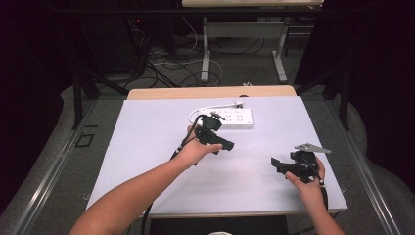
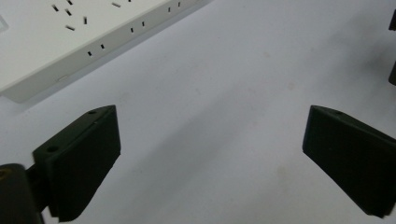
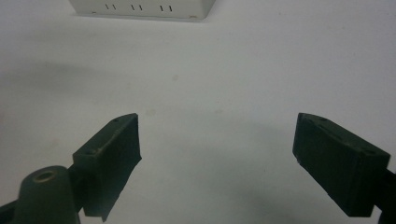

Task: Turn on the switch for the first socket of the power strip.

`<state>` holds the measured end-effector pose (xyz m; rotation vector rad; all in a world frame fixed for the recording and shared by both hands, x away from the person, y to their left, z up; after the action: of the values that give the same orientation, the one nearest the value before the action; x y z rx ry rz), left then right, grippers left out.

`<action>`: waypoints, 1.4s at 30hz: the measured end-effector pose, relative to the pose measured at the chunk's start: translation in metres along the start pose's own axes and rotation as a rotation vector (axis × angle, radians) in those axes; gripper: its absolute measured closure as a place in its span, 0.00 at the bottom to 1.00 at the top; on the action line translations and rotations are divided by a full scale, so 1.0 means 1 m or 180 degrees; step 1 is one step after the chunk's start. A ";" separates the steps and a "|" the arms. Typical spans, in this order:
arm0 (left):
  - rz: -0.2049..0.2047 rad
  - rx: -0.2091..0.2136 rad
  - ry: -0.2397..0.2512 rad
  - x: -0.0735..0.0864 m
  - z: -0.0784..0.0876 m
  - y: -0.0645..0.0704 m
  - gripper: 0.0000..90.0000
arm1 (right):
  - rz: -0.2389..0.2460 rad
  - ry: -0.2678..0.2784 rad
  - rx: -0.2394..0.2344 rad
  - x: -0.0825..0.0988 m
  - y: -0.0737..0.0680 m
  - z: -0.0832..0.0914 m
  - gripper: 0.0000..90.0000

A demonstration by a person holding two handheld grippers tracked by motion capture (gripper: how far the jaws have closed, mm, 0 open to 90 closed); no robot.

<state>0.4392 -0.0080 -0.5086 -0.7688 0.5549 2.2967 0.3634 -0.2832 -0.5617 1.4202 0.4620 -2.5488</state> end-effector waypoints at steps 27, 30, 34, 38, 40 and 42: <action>0.0263 -0.0021 0.0468 0.057 0.058 -0.032 0.00 | -0.0017 -0.0011 0.0023 0.001 -0.003 -0.001 0.16; 0.0333 -0.0038 0.0499 0.064 0.062 -0.037 0.00 | -0.0021 -0.0014 0.0024 0.001 -0.003 -0.001 0.16; 0.0432 -0.0061 0.0531 0.074 0.066 -0.042 0.00 | -0.0018 -0.0010 0.0024 0.001 -0.003 -0.001 0.16; 0.0501 -0.0077 0.0574 0.083 0.071 -0.047 0.01 | -0.0013 -0.0006 0.0026 0.001 -0.003 -0.001 0.16; 0.0523 -0.0076 0.0604 0.087 0.074 -0.050 0.01 | -0.0018 -0.0009 0.0023 0.001 -0.003 0.000 0.16; 0.0553 -0.0093 0.0638 0.091 0.078 -0.052 0.01 | -0.0023 -0.0009 0.0025 0.001 -0.003 0.000 0.16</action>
<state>0.3898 0.1122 -0.5197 -1.0079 0.7043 2.4048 0.3618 -0.2804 -0.5625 1.4201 0.4581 -2.5608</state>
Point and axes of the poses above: each handheld gripper's, and its own axes: z roughly backward along the jaws, x roughly out of its underside, y roughly to its right, the point moved 4 cm from there along -z, roughly forward along the jaws, and after that the axes turned 6 degrees about y, right-handed, at the moved point
